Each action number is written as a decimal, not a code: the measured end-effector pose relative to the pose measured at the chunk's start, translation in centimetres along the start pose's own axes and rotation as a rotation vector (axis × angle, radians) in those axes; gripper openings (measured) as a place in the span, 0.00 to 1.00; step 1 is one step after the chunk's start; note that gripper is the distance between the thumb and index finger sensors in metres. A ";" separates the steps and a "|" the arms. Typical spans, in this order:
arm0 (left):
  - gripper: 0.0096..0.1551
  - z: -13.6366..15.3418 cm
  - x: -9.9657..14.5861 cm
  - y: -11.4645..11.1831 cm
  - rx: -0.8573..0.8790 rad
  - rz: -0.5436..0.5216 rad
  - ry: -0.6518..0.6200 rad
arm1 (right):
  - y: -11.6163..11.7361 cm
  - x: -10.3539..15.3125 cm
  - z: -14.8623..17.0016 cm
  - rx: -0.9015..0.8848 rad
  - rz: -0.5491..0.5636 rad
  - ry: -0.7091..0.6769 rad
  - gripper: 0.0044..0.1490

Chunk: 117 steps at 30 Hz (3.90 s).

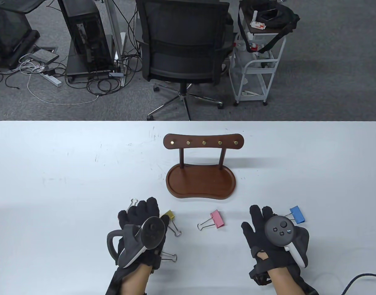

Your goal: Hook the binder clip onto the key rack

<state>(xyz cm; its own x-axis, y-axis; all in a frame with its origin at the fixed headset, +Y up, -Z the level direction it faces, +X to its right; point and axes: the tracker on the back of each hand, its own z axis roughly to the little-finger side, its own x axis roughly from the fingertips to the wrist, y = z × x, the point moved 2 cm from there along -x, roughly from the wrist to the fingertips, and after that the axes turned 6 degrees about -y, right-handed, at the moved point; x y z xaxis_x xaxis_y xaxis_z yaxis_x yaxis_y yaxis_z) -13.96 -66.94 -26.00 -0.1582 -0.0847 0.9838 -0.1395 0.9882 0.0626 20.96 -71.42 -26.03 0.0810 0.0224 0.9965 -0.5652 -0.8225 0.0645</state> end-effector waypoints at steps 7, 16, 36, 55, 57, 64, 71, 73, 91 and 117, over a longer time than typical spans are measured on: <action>0.43 1.4 -1.0 -0.4 -0.103 0.056 0.025 | 0.2 -0.1 0.0 -0.010 -0.022 0.009 0.47; 0.44 4.6 -2.2 -1.1 -0.159 0.135 0.099 | 0.4 -0.2 0.0 -0.023 -0.045 0.015 0.47; 0.45 8.5 -3.3 -5.9 -0.155 0.368 0.197 | 0.6 -0.4 0.1 -0.041 -0.071 0.030 0.47; 0.41 8.3 -4.3 -7.2 -0.268 0.315 0.199 | 0.8 -0.4 0.1 -0.057 -0.083 0.026 0.47; 0.40 8.3 -4.4 -7.3 -0.261 0.311 0.203 | 0.8 -0.4 0.1 -0.059 -0.084 0.027 0.47; 0.40 8.2 -4.7 -7.5 -0.232 0.306 0.221 | 0.8 -0.5 0.3 -0.071 -0.085 0.036 0.47; 0.44 7.9 -4.6 -6.9 -0.205 0.252 0.213 | 0.8 -0.5 0.5 -0.074 -0.085 0.040 0.47; 0.45 7.8 -4.4 -6.4 -0.204 0.228 0.208 | 0.8 -0.6 0.5 -0.074 -0.085 0.039 0.47; 0.46 3.9 -1.6 2.0 -0.020 -0.066 0.077 | 1.0 -0.7 0.7 -0.085 -0.098 0.043 0.47; 0.46 -3.6 -7.0 8.2 0.022 -0.200 0.129 | 1.3 -0.7 0.6 -0.099 -0.104 0.027 0.47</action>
<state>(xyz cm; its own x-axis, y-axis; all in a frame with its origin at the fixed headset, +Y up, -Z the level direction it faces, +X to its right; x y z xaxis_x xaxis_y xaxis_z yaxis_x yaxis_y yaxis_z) -10.42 -57.82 -31.80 0.0008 -0.2599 0.9656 -0.1771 0.9503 0.2559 20.68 -72.85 -26.69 0.1219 0.1208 0.9852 -0.6332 -0.7549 0.1709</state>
